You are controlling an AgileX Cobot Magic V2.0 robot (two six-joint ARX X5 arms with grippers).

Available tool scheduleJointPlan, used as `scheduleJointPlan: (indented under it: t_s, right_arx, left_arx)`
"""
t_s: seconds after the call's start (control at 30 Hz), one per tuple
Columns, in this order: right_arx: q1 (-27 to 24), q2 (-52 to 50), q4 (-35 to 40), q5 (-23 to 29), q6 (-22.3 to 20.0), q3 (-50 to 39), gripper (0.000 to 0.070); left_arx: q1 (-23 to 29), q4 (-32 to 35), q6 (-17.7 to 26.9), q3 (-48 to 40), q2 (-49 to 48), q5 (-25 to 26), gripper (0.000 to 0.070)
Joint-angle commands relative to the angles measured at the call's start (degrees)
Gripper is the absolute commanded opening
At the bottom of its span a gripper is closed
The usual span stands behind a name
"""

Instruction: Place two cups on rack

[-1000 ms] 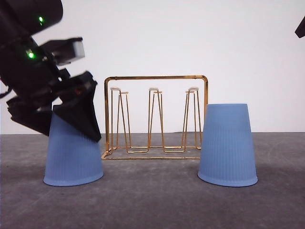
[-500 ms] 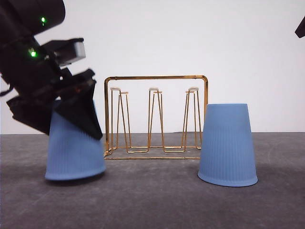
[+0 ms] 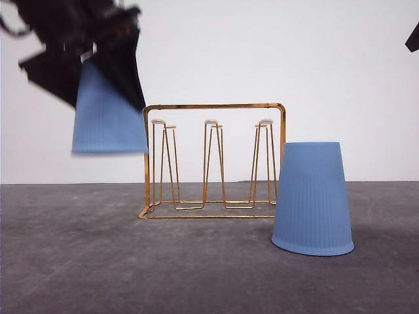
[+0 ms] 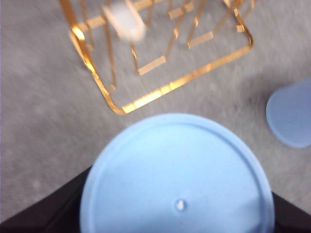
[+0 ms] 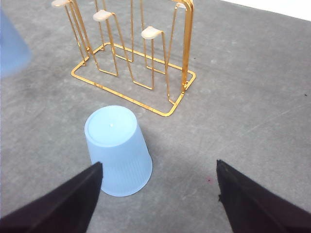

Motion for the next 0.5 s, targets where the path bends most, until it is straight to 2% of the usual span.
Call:
scheduleJointPlan:
  t_s: [0.0, 0.13, 0.3, 0.47]
  right_arx:
    - [0.3, 0.1, 0.5, 0.0, -0.2, 0.5, 0.0476]
    - [0.3, 0.1, 0.5, 0.0, -0.2, 0.5, 0.0476]
    - [0.3, 0.1, 0.5, 0.0, 0.7, 0.5, 0.0476]
    - [0.3, 0.1, 0.5, 0.0, 0.9, 0.5, 0.0476]
  left_arx:
    - [-0.3, -1.2, -0.8, 3.8, 0.2, -0.5, 0.0308]
    - [-0.2, -0.7, -1.0, 8.4, 0.2, -2.0, 0.0308]
    - [-0.2, 5.4, -1.1, 9.5, 0.8, -4.9, 0.0312]
    - [0.1, 9.4, -1.4, 9.5, 3.3, -4.9, 0.0311]
